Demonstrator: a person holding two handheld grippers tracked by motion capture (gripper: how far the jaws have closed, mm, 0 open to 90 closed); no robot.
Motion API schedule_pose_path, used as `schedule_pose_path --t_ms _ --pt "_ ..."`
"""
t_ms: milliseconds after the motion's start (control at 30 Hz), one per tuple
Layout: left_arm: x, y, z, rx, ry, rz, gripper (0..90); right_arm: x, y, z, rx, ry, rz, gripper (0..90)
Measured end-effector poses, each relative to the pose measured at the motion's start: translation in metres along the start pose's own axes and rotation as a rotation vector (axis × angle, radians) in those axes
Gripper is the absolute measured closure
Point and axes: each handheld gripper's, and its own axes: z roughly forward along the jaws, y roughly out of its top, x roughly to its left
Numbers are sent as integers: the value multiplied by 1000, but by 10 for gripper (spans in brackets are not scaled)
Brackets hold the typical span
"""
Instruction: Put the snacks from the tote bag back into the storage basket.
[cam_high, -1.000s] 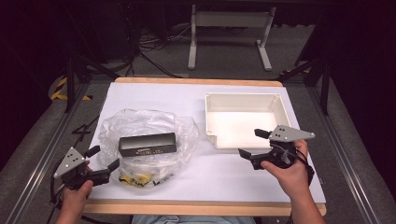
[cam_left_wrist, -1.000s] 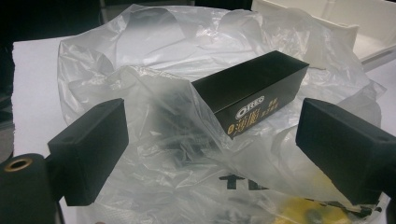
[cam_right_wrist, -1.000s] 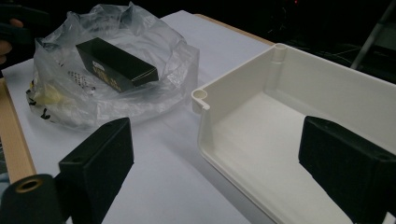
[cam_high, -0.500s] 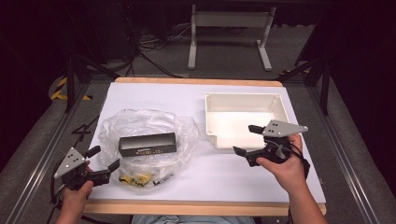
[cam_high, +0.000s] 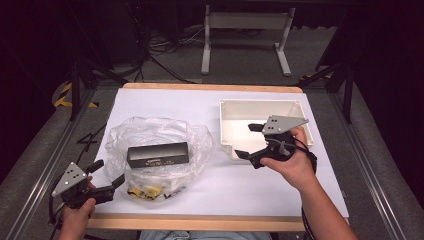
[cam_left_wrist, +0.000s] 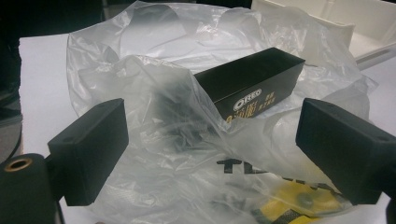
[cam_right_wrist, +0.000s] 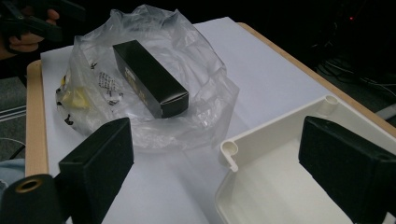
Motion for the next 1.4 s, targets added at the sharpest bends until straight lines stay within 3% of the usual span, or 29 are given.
schedule_pose_path --t_ms 667,1400 --pt "0 0 -1 -20 8 -3 102 -11 51 35 20 120 -102 117" --pt "1 3 2 -16 -8 0 102 -18 92 72 78 208 -117 155"
